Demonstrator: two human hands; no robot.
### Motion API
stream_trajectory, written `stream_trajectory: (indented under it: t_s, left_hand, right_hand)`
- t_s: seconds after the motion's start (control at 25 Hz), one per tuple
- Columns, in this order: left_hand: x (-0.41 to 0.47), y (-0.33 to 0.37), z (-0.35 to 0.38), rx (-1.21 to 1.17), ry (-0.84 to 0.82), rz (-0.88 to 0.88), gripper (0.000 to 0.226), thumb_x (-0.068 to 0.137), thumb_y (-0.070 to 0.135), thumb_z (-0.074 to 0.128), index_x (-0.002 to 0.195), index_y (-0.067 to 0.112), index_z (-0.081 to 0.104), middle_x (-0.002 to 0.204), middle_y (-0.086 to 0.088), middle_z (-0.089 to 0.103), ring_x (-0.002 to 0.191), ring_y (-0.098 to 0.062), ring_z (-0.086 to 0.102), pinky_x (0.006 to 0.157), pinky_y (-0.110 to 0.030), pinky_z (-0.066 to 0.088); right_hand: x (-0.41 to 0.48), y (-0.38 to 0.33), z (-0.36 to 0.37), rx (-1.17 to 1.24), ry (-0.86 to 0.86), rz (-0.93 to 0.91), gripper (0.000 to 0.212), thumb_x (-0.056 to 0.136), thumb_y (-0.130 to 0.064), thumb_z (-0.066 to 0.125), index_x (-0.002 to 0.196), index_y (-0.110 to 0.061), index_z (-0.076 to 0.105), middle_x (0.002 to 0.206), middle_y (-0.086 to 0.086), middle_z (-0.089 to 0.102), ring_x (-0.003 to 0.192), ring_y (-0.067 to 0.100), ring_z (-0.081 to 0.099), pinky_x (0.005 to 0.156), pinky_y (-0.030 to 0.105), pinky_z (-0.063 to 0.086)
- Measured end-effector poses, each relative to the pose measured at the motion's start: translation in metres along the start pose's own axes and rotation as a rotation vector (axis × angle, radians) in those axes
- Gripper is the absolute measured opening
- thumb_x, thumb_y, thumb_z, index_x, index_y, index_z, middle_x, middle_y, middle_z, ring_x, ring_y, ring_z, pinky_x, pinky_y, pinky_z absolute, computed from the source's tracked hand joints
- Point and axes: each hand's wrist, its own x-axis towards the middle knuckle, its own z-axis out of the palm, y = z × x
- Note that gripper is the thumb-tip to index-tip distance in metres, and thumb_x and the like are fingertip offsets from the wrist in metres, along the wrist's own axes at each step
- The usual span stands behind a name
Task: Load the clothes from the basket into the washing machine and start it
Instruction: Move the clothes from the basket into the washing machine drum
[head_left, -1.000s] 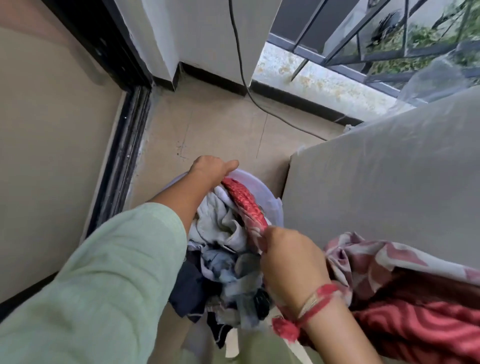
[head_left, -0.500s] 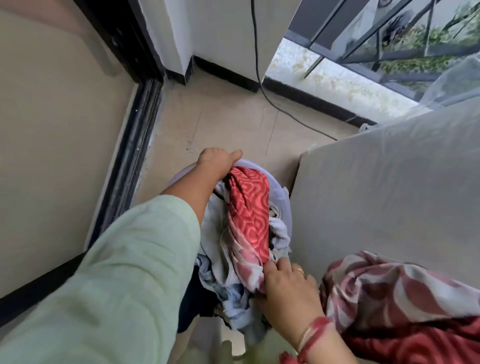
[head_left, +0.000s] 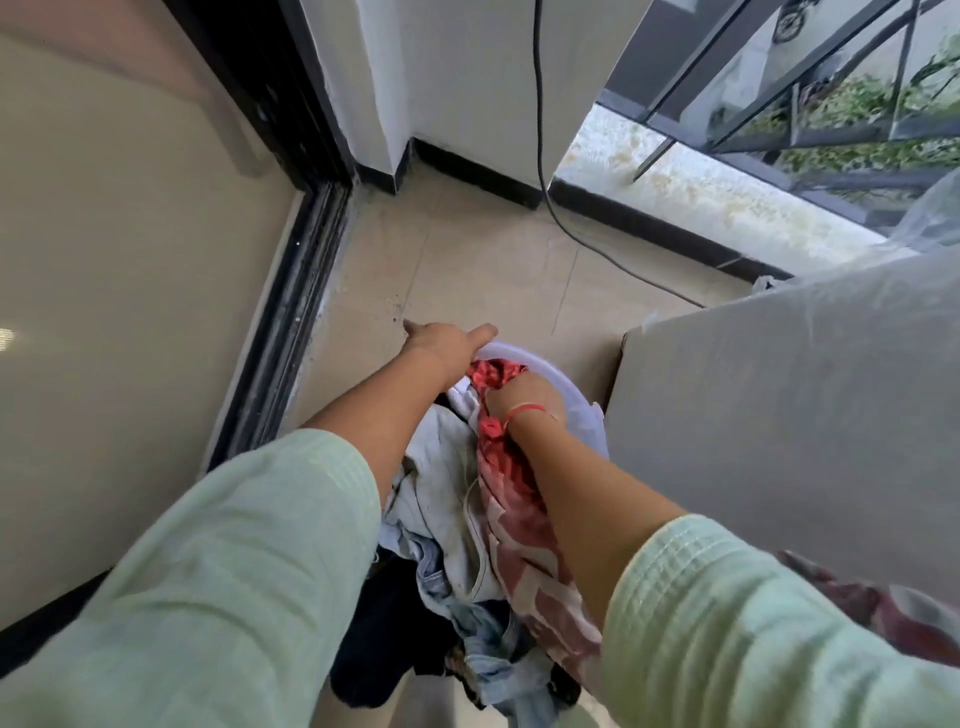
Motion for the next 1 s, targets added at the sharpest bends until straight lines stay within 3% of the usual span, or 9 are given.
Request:
stream_trajectory:
  t_s: [0.08,0.16,0.28,0.36,0.44,0.6,0.76,0.88,1.0]
  left_hand:
    - [-0.001,0.007,0.003,-0.03,0.02,-0.052,0.07,0.091,0.0,0.035,0.147,0.034,0.01,0.124,-0.018,0.052,0.11,-0.038,0.053,0.086,-0.046,0.043]
    - [0.0,0.012,0.008,-0.03,0.059,-0.051,0.069,0.091,0.002,0.036,0.147,0.034,0.01,0.121,-0.018,0.054,0.107,-0.037,0.056,0.079,-0.041,0.046]
    - [0.002,0.01,0.009,0.037,0.097,-0.018,0.069,0.09,0.001,0.039,0.146,0.031,0.012,0.116,-0.016,0.059,0.104,-0.035,0.059,0.078,-0.04,0.048]
    - [0.004,0.011,0.013,0.061,0.114,-0.01,0.068,0.088,0.001,0.041,0.144,0.028,0.015,0.113,-0.015,0.061,0.102,-0.034,0.06,0.077,-0.04,0.049]
    - [0.004,0.012,0.012,0.055,0.107,-0.032,0.065,0.088,0.001,0.041,0.143,0.026,0.016,0.113,-0.015,0.061,0.101,-0.034,0.06,0.075,-0.04,0.049]
    - [0.003,0.013,0.01,0.031,0.073,-0.038,0.06,0.091,0.002,0.04,0.143,0.024,0.018,0.116,-0.017,0.059,0.104,-0.034,0.059,0.077,-0.04,0.047]
    - [0.005,0.018,0.002,0.052,0.033,-0.032,0.056,0.092,0.003,0.038,0.141,0.024,0.02,0.12,-0.018,0.057,0.109,-0.035,0.057,0.082,-0.041,0.047]
    - [0.011,0.021,-0.001,0.065,0.041,-0.009,0.057,0.092,0.003,0.039,0.142,0.023,0.019,0.12,-0.017,0.057,0.109,-0.034,0.056,0.078,-0.04,0.047]
    - [0.006,0.017,0.003,-0.01,0.063,0.016,0.055,0.094,0.006,0.036,0.143,0.023,0.02,0.121,-0.018,0.053,0.109,-0.036,0.055,0.08,-0.041,0.045]
  right_hand:
    - [-0.013,-0.001,-0.007,-0.112,0.032,0.081,0.034,0.094,-0.017,0.048,0.126,-0.008,0.055,0.128,0.01,0.056,0.118,0.026,0.053,0.086,0.032,0.043]
    - [-0.025,0.002,-0.018,-0.127,0.075,0.096,0.033,0.096,-0.02,0.044,0.126,-0.01,0.055,0.13,0.01,0.056,0.122,0.025,0.051,0.095,0.032,0.039]
    - [-0.054,0.017,-0.011,-0.108,0.232,0.017,0.028,0.094,-0.02,0.044,0.11,-0.007,0.062,0.114,0.013,0.064,0.108,0.029,0.057,0.077,0.031,0.04]
    - [-0.073,0.024,-0.004,-0.112,0.304,-0.064,0.032,0.093,-0.03,0.041,0.111,-0.014,0.061,0.113,0.009,0.064,0.109,0.027,0.055,0.084,0.033,0.04]
    - [-0.064,0.018,-0.017,-0.061,0.399,-0.041,0.029,0.092,-0.028,0.04,0.108,-0.019,0.062,0.108,0.009,0.066,0.103,0.03,0.059,0.079,0.033,0.041]
    - [-0.081,-0.006,-0.052,-0.106,0.324,-0.149,0.017,0.087,-0.017,0.048,0.089,-0.011,0.065,0.092,0.016,0.067,0.09,0.036,0.062,0.067,0.033,0.043]
    - [-0.158,-0.001,-0.056,-0.167,0.389,-0.207,0.022,0.087,-0.032,0.039,0.071,-0.018,0.045,0.072,0.009,0.051,0.078,0.037,0.049,0.064,0.035,0.034]
    - [-0.163,0.008,-0.031,-0.203,0.554,-0.249,0.018,0.084,-0.032,0.044,0.085,-0.021,0.058,0.074,0.002,0.052,0.064,0.034,0.053,0.049,0.031,0.034]
    - [-0.172,0.036,0.023,-0.443,0.37,-0.165,0.05,0.076,-0.014,0.054,0.124,-0.024,0.057,0.089,0.006,0.059,0.072,0.03,0.059,0.053,0.036,0.046]
